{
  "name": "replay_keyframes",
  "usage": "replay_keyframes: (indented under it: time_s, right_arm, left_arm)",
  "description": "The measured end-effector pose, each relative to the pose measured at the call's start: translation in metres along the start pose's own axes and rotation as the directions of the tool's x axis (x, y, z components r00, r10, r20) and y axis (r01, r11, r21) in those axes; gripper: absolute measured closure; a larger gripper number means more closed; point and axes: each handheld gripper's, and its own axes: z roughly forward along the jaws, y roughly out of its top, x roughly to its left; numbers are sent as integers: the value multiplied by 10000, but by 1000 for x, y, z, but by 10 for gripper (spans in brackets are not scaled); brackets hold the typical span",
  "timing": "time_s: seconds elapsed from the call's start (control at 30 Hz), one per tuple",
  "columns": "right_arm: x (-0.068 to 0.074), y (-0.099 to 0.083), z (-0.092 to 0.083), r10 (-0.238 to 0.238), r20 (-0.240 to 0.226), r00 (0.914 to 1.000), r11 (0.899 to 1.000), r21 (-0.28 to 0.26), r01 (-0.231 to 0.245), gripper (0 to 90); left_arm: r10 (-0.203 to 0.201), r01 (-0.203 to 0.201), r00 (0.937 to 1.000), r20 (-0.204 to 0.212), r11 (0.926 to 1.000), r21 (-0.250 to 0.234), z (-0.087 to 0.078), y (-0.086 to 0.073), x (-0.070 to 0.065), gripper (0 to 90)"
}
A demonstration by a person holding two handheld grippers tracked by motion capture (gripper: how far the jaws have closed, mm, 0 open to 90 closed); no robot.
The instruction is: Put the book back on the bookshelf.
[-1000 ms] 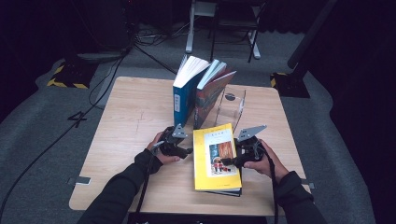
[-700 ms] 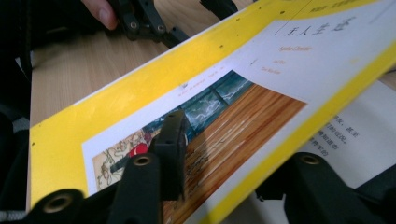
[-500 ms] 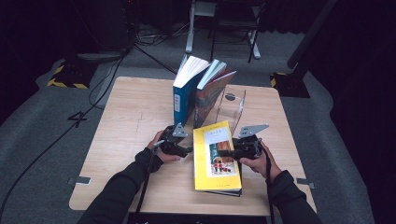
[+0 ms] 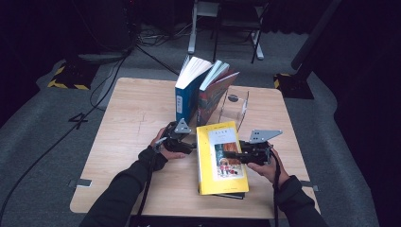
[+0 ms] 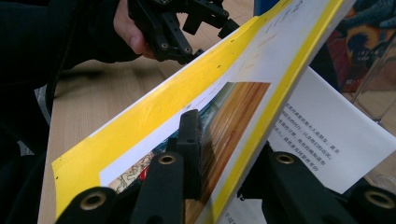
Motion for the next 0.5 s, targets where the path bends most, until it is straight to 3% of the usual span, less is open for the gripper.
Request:
replay_keyframes:
  time_s: [0.27, 0.5]
  right_arm:
    - [7, 6, -12, -384, 257, 9989, 9989, -240, 390, 756]
    - [11, 10, -19, -644, 255, 9976, 9971, -385, 653, 756]
  left_arm:
    - [0, 0, 10000, -19, 9992, -411, -8, 15, -2, 410]
    - [136, -90, 9987, 495, 9957, -918, -13, 25, -5, 614]
